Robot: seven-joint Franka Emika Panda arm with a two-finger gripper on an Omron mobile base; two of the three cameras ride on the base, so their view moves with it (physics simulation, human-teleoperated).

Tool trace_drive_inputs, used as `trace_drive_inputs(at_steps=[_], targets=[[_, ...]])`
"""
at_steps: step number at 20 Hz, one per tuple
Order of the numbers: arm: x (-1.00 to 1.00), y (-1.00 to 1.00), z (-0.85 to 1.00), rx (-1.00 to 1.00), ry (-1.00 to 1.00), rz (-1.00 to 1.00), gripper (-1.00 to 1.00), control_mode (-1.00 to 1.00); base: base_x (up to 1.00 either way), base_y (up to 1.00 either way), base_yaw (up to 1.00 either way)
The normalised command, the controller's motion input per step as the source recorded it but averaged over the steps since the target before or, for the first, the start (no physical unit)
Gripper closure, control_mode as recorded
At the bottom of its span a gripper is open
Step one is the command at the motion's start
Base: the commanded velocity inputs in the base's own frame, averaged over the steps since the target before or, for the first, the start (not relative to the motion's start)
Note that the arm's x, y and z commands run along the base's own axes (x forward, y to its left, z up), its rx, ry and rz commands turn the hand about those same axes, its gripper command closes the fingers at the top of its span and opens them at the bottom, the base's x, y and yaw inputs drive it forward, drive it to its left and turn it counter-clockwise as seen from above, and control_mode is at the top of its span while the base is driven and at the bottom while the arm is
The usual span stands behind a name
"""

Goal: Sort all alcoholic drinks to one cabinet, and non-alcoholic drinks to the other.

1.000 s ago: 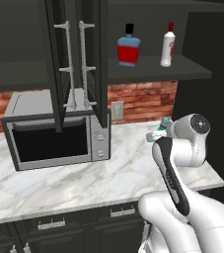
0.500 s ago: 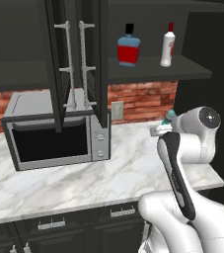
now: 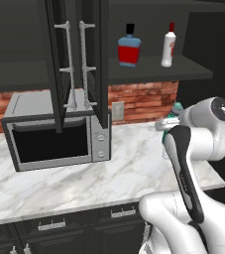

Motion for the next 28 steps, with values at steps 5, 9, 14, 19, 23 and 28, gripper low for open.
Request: trace_drive_inputs(at_steps=[5,9,14,19,23,28], targets=[[-0.23,0.05,0.32,0.00,-0.01,0.00,1.00,-1.00,0.00,0.00,0.00],[-0.27,0.05,0.25,0.00,-0.04,0.00,1.00,-1.00,0.00,0.00,0.00],[-0.22,0.07,0.10,0.00,-0.10,0.00,1.00,-1.00,0.00,0.00,0.00],[-0.28,0.01,0.15,0.00,-0.07,0.00,1.00,-1.00,0.00,0.00,0.00],[-0.22,0.00,0.18,0.00,-0.02,0.00,1.00,-1.00,0.00,0.00,0.00],[-0.18,0.01,0.18,0.00,0.00,0.00,1.00,-1.00,0.00,0.00,0.00]])
